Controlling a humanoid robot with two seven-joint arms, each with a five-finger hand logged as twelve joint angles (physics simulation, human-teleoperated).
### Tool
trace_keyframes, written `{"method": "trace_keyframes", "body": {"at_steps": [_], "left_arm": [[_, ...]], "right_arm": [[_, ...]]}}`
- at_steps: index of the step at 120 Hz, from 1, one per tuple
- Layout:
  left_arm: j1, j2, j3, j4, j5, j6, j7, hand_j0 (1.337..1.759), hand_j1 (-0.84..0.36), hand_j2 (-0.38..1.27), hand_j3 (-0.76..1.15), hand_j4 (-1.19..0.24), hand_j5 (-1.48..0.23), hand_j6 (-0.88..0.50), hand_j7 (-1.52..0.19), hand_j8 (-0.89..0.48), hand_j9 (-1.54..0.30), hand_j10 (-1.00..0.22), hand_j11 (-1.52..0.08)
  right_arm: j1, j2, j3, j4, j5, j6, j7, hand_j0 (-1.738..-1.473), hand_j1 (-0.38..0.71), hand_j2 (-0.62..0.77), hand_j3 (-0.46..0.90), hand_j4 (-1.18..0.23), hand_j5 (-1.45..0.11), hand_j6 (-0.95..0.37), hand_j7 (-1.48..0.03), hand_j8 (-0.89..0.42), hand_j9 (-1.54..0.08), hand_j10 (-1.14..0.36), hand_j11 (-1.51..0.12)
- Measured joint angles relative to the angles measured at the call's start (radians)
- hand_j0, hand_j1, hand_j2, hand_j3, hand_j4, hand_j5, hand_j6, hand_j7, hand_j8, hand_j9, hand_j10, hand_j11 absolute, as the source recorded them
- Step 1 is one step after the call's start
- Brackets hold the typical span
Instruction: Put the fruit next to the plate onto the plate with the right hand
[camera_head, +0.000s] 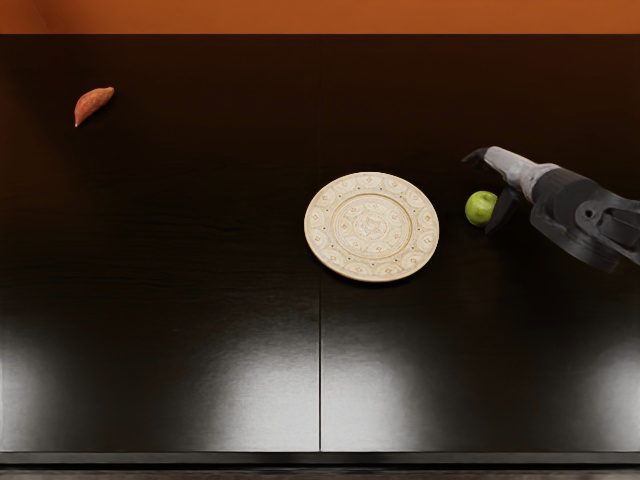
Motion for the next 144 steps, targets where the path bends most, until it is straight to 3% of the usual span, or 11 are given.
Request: {"method": "trace_keyframes", "body": {"at_steps": [115,144], "left_arm": [[0.000,0.000,0.000,0.000,0.000,0.000,0.000,1.658,0.06,0.05,0.00,-0.25,-0.32,-0.25,-0.32,-0.25,-0.32,-0.24,-0.32],[0.000,0.000,0.000,0.000,0.000,0.000,0.000,1.658,0.06,0.05,0.00,-0.25,-0.32,-0.25,-0.32,-0.25,-0.32,-0.24,-0.32]], "right_arm": [[-0.040,0.014,-0.001,0.018,0.003,-0.064,-0.008,-1.658,0.19,-0.09,0.00,-0.46,-0.59,-0.46,-0.59,-0.46,-0.59,-0.46,-0.59],[-0.041,0.007,0.004,0.041,0.013,-0.063,-0.016,-1.657,0.24,-0.01,0.00,-0.52,-0.68,-0.52,-0.67,-0.42,-0.68,-0.50,-0.68]]}}
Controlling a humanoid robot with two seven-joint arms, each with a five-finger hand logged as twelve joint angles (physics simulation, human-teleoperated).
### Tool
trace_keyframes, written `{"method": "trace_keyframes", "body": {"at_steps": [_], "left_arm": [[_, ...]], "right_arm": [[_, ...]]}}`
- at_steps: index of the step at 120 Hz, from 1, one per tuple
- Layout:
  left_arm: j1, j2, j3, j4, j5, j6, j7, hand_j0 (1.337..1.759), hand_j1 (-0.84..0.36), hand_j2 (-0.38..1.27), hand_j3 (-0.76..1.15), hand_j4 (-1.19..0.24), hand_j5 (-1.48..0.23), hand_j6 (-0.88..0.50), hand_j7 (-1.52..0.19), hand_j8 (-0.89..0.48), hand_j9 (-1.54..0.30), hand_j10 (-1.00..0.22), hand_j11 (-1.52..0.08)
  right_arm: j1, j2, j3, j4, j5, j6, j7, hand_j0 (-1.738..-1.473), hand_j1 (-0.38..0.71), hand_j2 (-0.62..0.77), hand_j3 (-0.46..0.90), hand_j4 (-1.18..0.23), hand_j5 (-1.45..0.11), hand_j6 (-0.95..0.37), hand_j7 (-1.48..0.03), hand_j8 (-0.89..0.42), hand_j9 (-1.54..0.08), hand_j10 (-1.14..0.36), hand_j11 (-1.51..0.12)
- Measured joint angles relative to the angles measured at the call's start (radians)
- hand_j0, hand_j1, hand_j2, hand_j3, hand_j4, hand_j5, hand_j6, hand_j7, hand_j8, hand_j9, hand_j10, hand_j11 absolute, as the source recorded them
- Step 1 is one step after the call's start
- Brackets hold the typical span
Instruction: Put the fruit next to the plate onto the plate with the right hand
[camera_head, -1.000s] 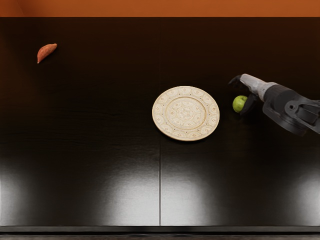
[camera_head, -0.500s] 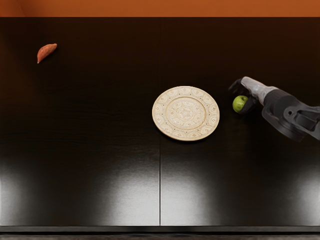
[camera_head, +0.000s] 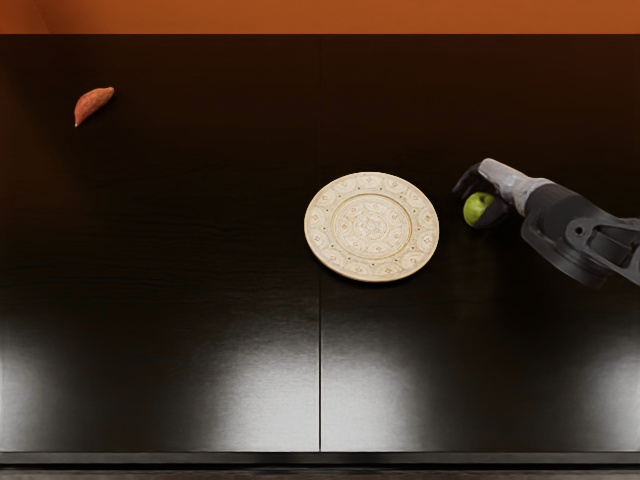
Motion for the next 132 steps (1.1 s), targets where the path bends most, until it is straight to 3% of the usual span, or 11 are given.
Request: {"method": "trace_keyframes", "body": {"at_steps": [26,50,79,132], "left_arm": [[0.000,0.000,0.000,0.000,0.000,0.000,0.000,1.658,0.06,0.05,0.00,-0.25,-0.32,-0.25,-0.32,-0.25,-0.32,-0.24,-0.32],[0.000,0.000,0.000,0.000,0.000,0.000,0.000,1.658,0.06,0.05,0.00,-0.25,-0.32,-0.25,-0.32,-0.25,-0.32,-0.24,-0.32],[0.000,0.000,0.000,0.000,0.000,0.000,0.000,1.658,0.06,0.05,0.00,-0.24,-0.32,-0.25,-0.32,-0.25,-0.32,-0.24,-0.32],[0.000,0.000,0.000,0.000,0.000,0.000,0.000,1.658,0.06,0.05,0.00,-0.25,-0.32,-0.25,-0.32,-0.25,-0.32,-0.24,-0.32]], "right_arm": [[0.004,-0.011,0.008,0.007,0.015,0.000,0.002,-1.657,0.25,0.07,0.00,-0.55,-0.74,-0.55,-0.73,-0.41,-0.73,-0.49,-0.74],[0.012,-0.067,0.031,0.074,0.029,0.004,-0.002,-1.657,0.25,0.11,0.00,-0.57,-0.76,-0.57,-0.75,-0.41,-0.76,-0.50,-0.76],[0.033,-0.090,0.059,0.161,0.041,0.006,-0.037,-1.657,0.25,0.14,0.00,-0.58,-0.78,-0.59,-0.76,-0.43,-0.77,-0.51,-0.77],[0.063,-0.015,0.073,0.200,0.046,0.010,-0.077,-1.657,0.25,0.18,0.00,-0.59,-0.79,-0.59,-0.78,-0.43,-0.79,-0.52,-0.79]]}}
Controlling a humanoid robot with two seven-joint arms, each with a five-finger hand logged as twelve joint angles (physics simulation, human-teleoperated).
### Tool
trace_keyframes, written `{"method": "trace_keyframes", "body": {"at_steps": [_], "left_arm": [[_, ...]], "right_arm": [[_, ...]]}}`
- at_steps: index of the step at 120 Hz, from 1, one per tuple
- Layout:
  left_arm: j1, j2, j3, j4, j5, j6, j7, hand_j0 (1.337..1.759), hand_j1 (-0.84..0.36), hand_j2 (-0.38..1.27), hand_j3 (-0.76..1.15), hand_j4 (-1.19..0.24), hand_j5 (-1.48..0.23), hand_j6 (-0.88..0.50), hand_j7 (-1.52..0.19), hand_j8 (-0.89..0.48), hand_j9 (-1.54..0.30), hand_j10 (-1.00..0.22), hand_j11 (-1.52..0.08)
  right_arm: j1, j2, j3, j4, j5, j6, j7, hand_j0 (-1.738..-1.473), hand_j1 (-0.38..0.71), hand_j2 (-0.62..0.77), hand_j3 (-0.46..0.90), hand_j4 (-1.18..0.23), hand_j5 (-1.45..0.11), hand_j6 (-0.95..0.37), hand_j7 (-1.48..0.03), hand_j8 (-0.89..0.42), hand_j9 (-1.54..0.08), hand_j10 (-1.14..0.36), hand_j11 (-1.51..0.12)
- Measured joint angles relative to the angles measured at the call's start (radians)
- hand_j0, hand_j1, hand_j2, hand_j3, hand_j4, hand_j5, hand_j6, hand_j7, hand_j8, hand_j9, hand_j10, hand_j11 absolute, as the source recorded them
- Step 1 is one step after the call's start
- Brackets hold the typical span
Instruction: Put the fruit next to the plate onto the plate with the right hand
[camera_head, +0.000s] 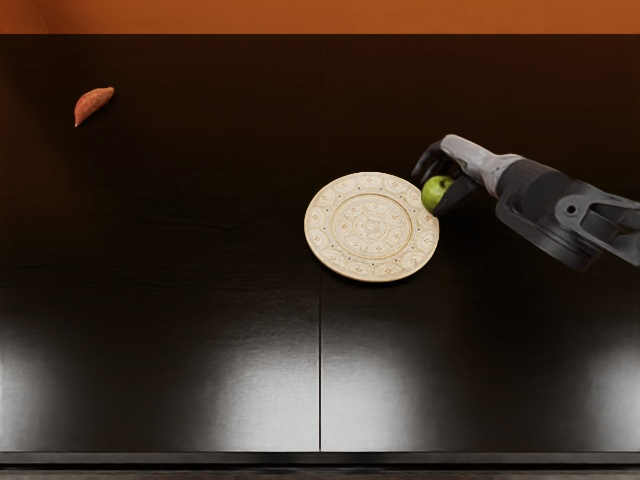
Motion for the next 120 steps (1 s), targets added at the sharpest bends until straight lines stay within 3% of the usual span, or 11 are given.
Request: {"method": "trace_keyframes", "body": {"at_steps": [42,98,109,120], "left_arm": [[0.000,0.000,0.000,0.000,0.000,0.000,0.000,1.658,0.06,0.05,0.00,-0.25,-0.32,-0.25,-0.32,-0.25,-0.32,-0.24,-0.32],[0.001,0.000,0.000,0.000,0.000,0.000,0.000,1.658,0.06,0.05,0.00,-0.24,-0.32,-0.24,-0.32,-0.24,-0.32,-0.24,-0.32],[0.000,0.000,0.000,0.000,0.000,0.000,0.000,1.658,0.06,0.05,0.00,-0.24,-0.32,-0.25,-0.32,-0.25,-0.32,-0.24,-0.32],[0.000,0.000,0.000,0.000,0.000,0.000,0.000,1.658,0.06,0.05,0.00,-0.24,-0.32,-0.25,-0.32,-0.25,-0.32,-0.24,-0.32]], "right_arm": [[0.012,0.073,-0.001,0.000,-0.001,-0.001,-0.013,-1.656,0.24,0.17,0.00,-0.59,-0.80,-0.60,-0.78,-0.44,-0.78,-0.52,-0.79],[-0.038,0.125,-0.011,0.003,-0.015,-0.003,-0.013,-1.656,0.24,0.14,0.00,-0.59,-0.79,-0.59,-0.77,-0.43,-0.77,-0.52,-0.77],[-0.041,0.126,-0.011,0.005,-0.017,-0.008,-0.013,-1.656,0.21,0.09,0.00,-0.54,-0.72,-0.55,-0.71,-0.43,-0.70,-0.50,-0.71],[-0.046,0.125,-0.011,0.006,-0.018,-0.045,-0.013,-1.657,0.04,0.05,0.00,-0.37,-0.49,-0.37,-0.48,-0.30,-0.48,-0.34,-0.48]]}}
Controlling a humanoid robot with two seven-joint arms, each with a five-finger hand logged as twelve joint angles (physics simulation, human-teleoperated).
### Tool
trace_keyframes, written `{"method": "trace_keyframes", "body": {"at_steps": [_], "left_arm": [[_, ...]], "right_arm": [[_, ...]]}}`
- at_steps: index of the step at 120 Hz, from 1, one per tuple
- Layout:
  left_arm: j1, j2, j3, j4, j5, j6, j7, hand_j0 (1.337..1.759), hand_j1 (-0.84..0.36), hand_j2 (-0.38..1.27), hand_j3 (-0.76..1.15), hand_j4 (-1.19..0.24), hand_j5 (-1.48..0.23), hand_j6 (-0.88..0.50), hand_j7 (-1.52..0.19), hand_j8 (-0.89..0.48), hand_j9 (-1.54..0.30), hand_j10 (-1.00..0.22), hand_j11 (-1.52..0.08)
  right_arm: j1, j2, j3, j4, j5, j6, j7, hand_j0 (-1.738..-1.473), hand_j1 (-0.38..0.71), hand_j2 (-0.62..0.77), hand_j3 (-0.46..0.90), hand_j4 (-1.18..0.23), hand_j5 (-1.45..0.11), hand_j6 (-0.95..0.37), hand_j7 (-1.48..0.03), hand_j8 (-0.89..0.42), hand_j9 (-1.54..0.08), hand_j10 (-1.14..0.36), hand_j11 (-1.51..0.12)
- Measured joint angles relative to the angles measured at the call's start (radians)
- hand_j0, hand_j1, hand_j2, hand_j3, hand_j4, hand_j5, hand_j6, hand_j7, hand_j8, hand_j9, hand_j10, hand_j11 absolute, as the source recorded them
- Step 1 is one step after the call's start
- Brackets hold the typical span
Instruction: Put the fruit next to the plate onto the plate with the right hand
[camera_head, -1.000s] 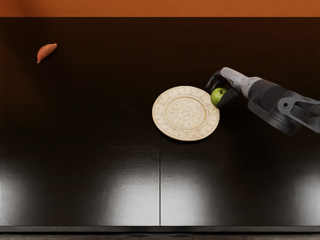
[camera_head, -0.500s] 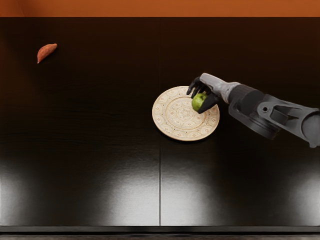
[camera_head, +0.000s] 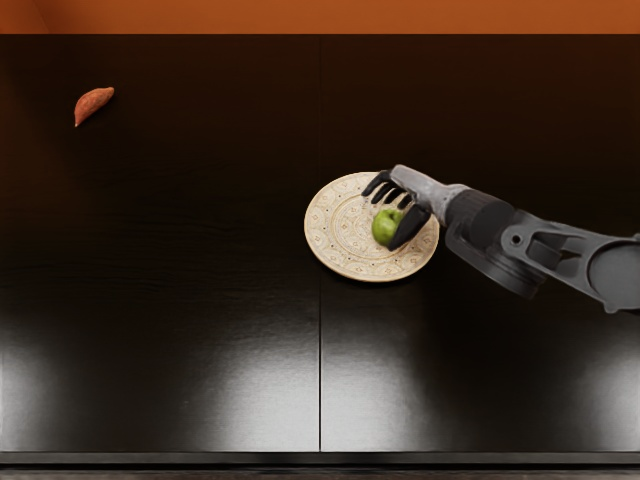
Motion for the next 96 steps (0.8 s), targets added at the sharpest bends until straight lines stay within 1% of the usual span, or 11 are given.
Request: {"method": "trace_keyframes", "body": {"at_steps": [13,22,28,37,50,59,62,68,76,84,96], "left_arm": [[0.000,0.000,0.000,0.000,0.000,0.000,0.000,1.658,0.06,0.05,0.00,-0.24,-0.32,-0.25,-0.32,-0.25,-0.32,-0.24,-0.32],[0.000,0.000,0.000,0.000,0.000,0.000,0.000,1.658,0.06,0.05,0.00,-0.25,-0.32,-0.25,-0.32,-0.25,-0.32,-0.24,-0.32],[0.000,0.000,0.000,-0.001,0.000,0.000,0.000,1.658,0.06,0.05,0.00,-0.24,-0.32,-0.24,-0.32,-0.24,-0.32,-0.24,-0.32],[0.000,0.000,0.001,-0.003,0.000,0.000,0.000,1.658,0.06,0.05,0.00,-0.25,-0.32,-0.25,-0.32,-0.25,-0.32,-0.24,-0.32],[-0.003,0.000,0.000,-0.002,0.000,0.001,0.000,1.658,0.06,0.05,0.00,-0.24,-0.32,-0.25,-0.32,-0.25,-0.32,-0.24,-0.32],[-0.001,0.000,0.001,-0.004,0.001,0.000,0.000,1.658,0.06,0.05,0.00,-0.24,-0.32,-0.25,-0.32,-0.24,-0.32,-0.24,-0.32],[0.000,0.000,0.002,-0.003,0.002,0.001,0.000,1.658,0.06,0.05,0.00,-0.25,-0.32,-0.25,-0.32,-0.25,-0.32,-0.24,-0.32],[0.013,0.000,0.004,0.000,0.005,0.001,0.000,1.658,0.06,0.05,0.00,-0.24,-0.32,-0.24,-0.32,-0.24,-0.32,-0.24,-0.32],[0.022,0.000,0.006,0.002,0.008,0.001,0.000,1.658,0.06,0.05,0.00,-0.25,-0.32,-0.25,-0.32,-0.25,-0.32,-0.25,-0.32],[0.023,0.000,0.006,0.003,0.009,0.001,0.000,1.658,0.06,0.05,0.00,-0.25,-0.32,-0.25,-0.32,-0.25,-0.32,-0.25,-0.32],[0.023,0.000,0.006,0.002,0.010,0.001,0.000,1.658,0.06,0.05,0.00,-0.25,-0.32,-0.25,-0.32,-0.25,-0.32,-0.24,-0.32]], "right_arm": [[0.003,-0.017,0.005,0.013,0.004,-0.022,0.002,-1.657,-0.10,0.03,0.00,-0.23,-0.31,-0.24,-0.30,-0.19,-0.30,-0.22,-0.30],[0.011,-0.037,0.016,0.025,0.010,-0.024,0.006,-1.658,-0.17,0.02,0.00,-0.17,-0.23,-0.18,-0.23,-0.15,-0.23,-0.16,-0.23],[0.015,-0.051,0.046,0.030,0.016,0.006,0.008,-1.658,-0.20,0.01,0.00,-0.14,-0.19,-0.15,-0.19,-0.12,-0.19,-0.14,-0.19],[0.017,-0.081,0.109,0.034,0.049,0.104,0.011,-1.658,-0.23,0.01,0.00,-0.11,-0.15,-0.11,-0.14,-0.10,-0.14,-0.11,-0.14],[0.019,-0.130,0.209,0.033,0.145,0.319,0.011,-1.658,-0.26,0.00,0.00,-0.08,-0.11,-0.08,-0.11,-0.07,-0.11,-0.08,-0.11],[0.018,-0.177,0.254,0.027,0.222,0.457,0.017,-1.658,-0.27,0.00,0.00,-0.07,-0.09,-0.07,-0.09,-0.06,-0.09,-0.07,-0.09],[0.018,-0.197,0.266,0.018,0.251,0.509,0.031,-1.658,-0.28,0.00,0.00,-0.07,-0.08,-0.07,-0.08,-0.06,-0.08,-0.06,-0.08],[0.018,-0.246,0.283,-0.007,0.309,0.612,0.074,-1.658,-0.28,0.00,0.00,-0.06,-0.08,-0.06,-0.08,-0.06,-0.08,-0.06,-0.08],[0.016,-0.327,0.295,-0.035,0.376,0.713,0.151,-1.658,-0.29,0.00,0.00,-0.05,-0.07,-0.06,-0.07,-0.05,-0.07,-0.05,-0.07],[0.008,-0.397,0.300,-0.067,0.421,0.767,0.219,-1.658,-0.29,0.00,0.00,-0.05,-0.06,-0.05,-0.06,-0.05,-0.06,-0.05,-0.06],[-0.020,-0.471,0.302,-0.130,0.476,0.804,0.297,-1.658,-0.30,0.00,0.00,-0.05,-0.06,-0.05,-0.06,-0.04,-0.06,-0.04,-0.06]]}}
